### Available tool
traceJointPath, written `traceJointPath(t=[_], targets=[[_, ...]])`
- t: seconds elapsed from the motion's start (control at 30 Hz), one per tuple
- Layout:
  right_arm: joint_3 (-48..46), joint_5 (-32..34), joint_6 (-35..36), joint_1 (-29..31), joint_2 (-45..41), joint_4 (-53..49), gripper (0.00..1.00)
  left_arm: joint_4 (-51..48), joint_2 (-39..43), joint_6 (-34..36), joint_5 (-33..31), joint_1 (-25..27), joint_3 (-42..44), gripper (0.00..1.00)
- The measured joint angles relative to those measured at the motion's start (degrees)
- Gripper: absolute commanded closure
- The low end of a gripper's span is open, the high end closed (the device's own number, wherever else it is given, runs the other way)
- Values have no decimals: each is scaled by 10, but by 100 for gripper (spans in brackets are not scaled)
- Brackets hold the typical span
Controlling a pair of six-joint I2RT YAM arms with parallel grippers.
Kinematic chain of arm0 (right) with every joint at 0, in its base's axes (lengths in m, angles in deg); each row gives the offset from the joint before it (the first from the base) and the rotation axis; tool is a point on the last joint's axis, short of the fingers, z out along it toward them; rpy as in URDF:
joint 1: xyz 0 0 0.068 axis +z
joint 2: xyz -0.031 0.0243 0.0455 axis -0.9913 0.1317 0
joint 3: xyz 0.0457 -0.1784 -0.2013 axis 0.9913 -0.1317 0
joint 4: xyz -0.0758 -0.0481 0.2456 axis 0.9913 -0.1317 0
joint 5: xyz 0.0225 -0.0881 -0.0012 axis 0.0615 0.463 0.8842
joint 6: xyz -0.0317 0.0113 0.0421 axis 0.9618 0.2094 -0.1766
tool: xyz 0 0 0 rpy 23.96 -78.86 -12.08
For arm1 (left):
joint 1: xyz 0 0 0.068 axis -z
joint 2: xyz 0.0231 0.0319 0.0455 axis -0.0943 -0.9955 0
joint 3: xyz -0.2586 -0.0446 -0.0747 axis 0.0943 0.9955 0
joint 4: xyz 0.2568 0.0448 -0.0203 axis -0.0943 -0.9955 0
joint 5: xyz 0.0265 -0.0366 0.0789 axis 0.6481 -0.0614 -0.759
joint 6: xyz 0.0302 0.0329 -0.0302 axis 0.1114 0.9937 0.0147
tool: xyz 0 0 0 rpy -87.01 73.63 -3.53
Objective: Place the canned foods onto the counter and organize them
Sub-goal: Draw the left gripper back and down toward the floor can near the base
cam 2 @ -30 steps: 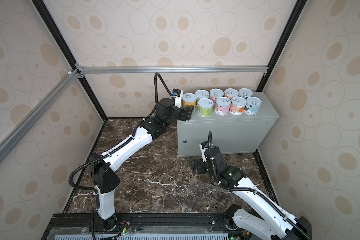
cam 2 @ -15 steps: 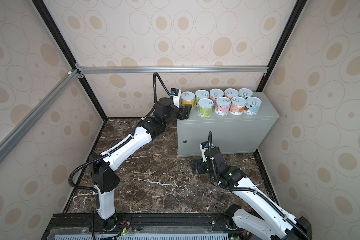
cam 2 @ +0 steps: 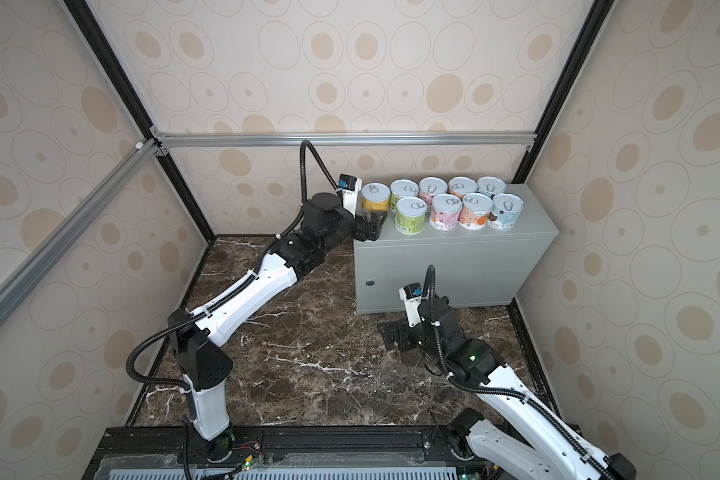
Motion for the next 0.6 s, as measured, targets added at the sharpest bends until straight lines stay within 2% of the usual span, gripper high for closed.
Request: traceJointPath(t=[0.17, 0.4, 0.6], targets=[[0, -21, 3, 13, 18, 2, 1, 2, 81, 0, 0, 0, 54, 1], [8, -8, 13, 105, 79, 10, 1, 9, 199, -1, -22, 0, 173, 1], [25, 3, 14, 148, 130, 28, 1, -12, 271, -7, -73, 0, 258, 1]])
